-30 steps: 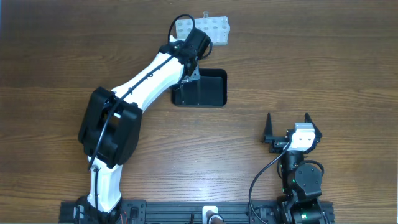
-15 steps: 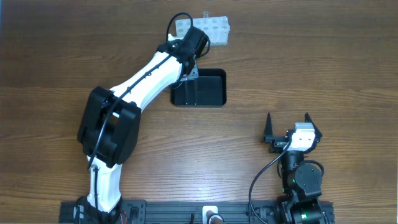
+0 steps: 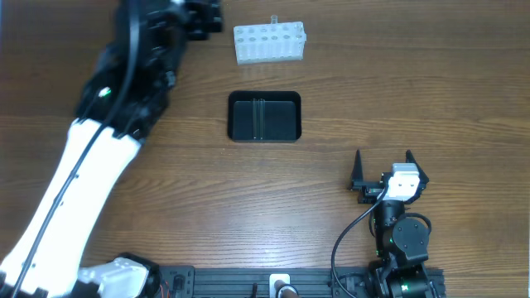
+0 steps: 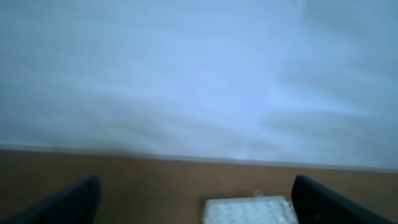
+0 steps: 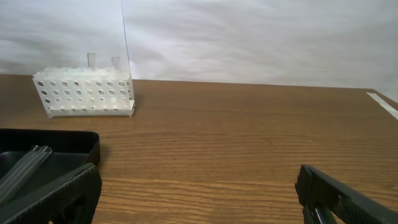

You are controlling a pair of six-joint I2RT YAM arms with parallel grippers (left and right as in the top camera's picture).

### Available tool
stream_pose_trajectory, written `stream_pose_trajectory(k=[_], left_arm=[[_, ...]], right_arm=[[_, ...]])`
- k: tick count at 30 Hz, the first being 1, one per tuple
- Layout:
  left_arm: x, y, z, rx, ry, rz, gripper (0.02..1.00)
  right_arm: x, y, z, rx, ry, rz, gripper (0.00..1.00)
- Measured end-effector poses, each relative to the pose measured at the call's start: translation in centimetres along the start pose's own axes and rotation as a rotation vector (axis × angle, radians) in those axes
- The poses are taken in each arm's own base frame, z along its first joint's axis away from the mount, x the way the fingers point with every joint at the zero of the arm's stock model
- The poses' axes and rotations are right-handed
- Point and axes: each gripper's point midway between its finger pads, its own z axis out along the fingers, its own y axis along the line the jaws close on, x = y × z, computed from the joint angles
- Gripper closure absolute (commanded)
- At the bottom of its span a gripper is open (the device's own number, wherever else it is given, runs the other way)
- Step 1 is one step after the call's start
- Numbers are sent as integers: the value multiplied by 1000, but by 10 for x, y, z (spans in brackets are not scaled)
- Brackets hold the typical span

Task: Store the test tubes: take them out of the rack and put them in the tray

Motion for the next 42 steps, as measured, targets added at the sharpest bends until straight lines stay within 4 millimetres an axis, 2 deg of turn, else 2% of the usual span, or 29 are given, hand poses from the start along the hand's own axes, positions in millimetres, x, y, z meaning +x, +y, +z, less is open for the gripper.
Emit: stream_pose_trajectory(k=[1,3,5,6,8,9,13,16,22,27,35,42], left_arm=[[-9,23,-12,-23,-49,15,20],[-3,48,-25,-38,-83,32,20],[13,70,-36,-52,-88,43,20],[27,88,-46,-62,-99,44,23],[44,108,-65,-67,-139,39,23],[47,113,-76,-66,-160,39,20],[84,125,-121,-44,-272,37,23],[114,125,-142,-10,-349,46,20],[176,126,-150,38,-402,58,20],[202,125,-150,64,-413,64,18],[262,129,-138,63,-209,62,20],[267,130,-137,61,-187,61,20]], right_arm=[[0,0,0,-1,0,0,9],[0,0,0,0,0,0,9],[0,0,0,0,1,-1,9],[0,0,0,0,0,-1,7],[0,0,0,0,0,-1,7],[0,0,0,0,1,0,7],[0,0,0,0,1,-1,9],[0,0,0,0,1,-1,9],[0,0,0,0,1,0,7],[0,0,0,0,1,-1,9],[0,0,0,0,1,0,9],[0,0,0,0,1,-1,9]])
